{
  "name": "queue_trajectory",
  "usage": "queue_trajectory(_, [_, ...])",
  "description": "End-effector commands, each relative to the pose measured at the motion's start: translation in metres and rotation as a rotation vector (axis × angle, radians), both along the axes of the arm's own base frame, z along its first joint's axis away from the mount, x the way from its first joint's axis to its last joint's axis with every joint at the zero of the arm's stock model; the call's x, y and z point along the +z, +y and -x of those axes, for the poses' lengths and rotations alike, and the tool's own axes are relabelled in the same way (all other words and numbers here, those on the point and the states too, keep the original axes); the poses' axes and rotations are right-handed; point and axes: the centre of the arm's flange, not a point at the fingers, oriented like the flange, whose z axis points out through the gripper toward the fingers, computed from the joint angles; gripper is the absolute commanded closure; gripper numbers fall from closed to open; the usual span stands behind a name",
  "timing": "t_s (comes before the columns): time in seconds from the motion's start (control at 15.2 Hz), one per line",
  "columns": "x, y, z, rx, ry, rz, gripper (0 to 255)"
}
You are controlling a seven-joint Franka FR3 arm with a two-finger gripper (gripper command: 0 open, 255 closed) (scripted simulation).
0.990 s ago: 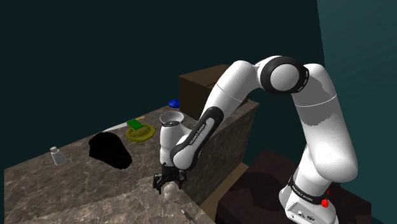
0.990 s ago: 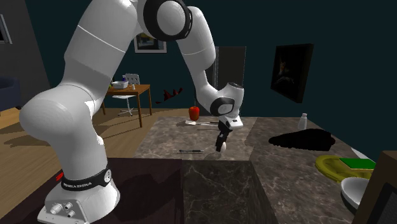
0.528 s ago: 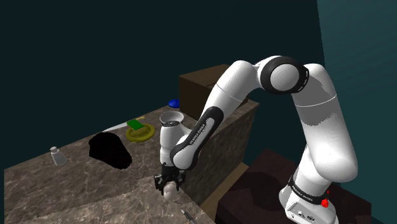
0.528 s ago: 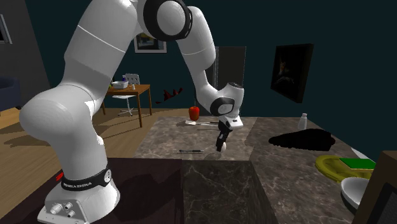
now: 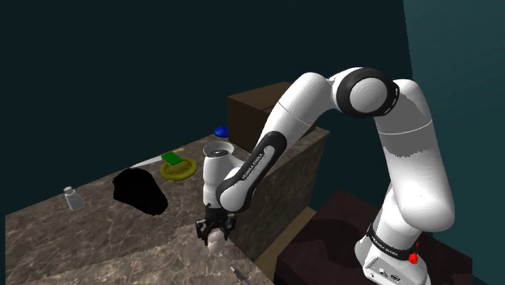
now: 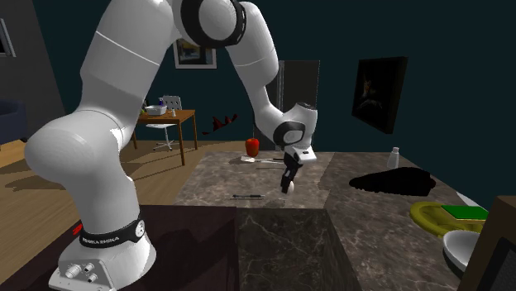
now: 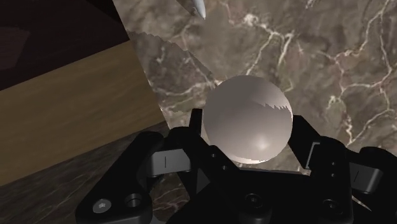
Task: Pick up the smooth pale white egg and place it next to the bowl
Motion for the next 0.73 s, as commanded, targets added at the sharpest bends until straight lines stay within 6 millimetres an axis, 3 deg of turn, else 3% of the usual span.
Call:
queue_trajectory(0.0, [0.010,0.000,0.000,0.000,0.000,0.000,255])
queue_trajectory(0.66, [0.063,0.000,0.000,0.000,0.000,0.000,255])
